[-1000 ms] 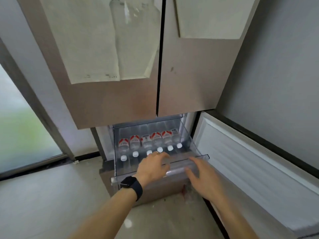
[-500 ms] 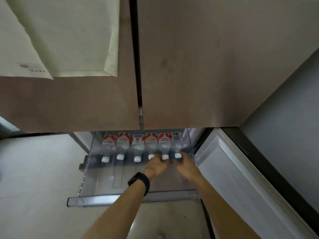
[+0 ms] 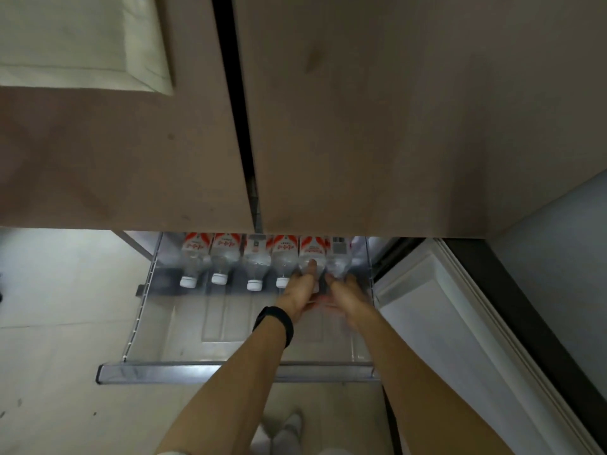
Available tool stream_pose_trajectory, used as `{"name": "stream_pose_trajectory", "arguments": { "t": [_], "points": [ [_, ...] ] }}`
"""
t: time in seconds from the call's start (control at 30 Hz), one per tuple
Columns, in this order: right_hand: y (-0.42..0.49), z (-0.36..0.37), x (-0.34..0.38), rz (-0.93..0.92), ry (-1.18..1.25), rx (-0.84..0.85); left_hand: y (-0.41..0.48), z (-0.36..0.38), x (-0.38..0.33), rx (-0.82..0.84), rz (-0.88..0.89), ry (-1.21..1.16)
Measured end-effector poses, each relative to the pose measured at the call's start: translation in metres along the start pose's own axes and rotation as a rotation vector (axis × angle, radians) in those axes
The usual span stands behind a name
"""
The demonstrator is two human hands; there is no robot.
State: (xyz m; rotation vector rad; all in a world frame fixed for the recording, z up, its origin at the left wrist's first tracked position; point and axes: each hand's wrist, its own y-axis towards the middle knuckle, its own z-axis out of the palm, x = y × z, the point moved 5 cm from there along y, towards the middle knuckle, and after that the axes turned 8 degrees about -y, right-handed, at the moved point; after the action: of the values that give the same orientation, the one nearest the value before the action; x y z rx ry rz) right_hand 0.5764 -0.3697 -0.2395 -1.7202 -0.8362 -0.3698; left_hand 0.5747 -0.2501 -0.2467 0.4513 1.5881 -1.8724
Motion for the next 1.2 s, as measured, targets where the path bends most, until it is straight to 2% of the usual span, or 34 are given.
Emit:
{"name": "stream_pose_trajectory", "arguments": {
  "t": [0.07, 0.13, 0.23, 0.33, 0.5, 0.6, 0.7, 0.87, 1.0, 1.1, 1.2],
  "points": [
    [-0.009, 0.0, 0.004, 0.019, -0.031, 0.032, -0.005, -0.003, -0.002, -0.025, 0.012, 0.132],
    [-0.023, 0.0, 0.003, 0.045, -0.185, 0.041, -0.015, -0.006, -0.004, -0.035, 0.038, 0.244],
    [-0.038, -0.003, -0.001, 0.001, -0.4, -0.074, -0.034, -0.01, -0.011, -0.056, 0.082, 0.352],
    [-0.063, -0.014, 0.0, -0.058, -0.517, -0.129, -0.052, -0.021, -0.021, -0.144, 0.095, 0.681],
    [-0.108, -0.042, 0.002, -0.16, -0.837, -0.213, -0.077, -0.039, -0.023, -0.233, 0.152, 1.097],
    [-0.128, -0.05, 0.011, -0.188, -0.92, -0.272, -0.102, -0.041, -0.043, -0.281, 0.28, 1.426],
    [-0.14, -0.054, 0.029, -0.316, -1.026, -0.316, -0.127, -0.036, -0.067, -0.254, 0.432, 1.602],
    [-0.15, -0.043, 0.054, -0.497, -1.121, -0.31, -0.153, -0.021, -0.089, -0.147, 0.569, 1.683],
    [-0.151, -0.027, 0.057, -0.601, -1.1, -0.272, -0.159, -0.031, -0.087, -0.046, 0.597, 1.658],
    [-0.144, -0.021, 0.051, -0.655, -0.967, -0.236, -0.156, -0.057, -0.08, -0.035, 0.587, 1.486],
    [-0.142, -0.025, 0.04, -0.674, -0.825, -0.297, -0.15, -0.079, -0.069, -0.055, 0.59, 1.268]
  ]
}}
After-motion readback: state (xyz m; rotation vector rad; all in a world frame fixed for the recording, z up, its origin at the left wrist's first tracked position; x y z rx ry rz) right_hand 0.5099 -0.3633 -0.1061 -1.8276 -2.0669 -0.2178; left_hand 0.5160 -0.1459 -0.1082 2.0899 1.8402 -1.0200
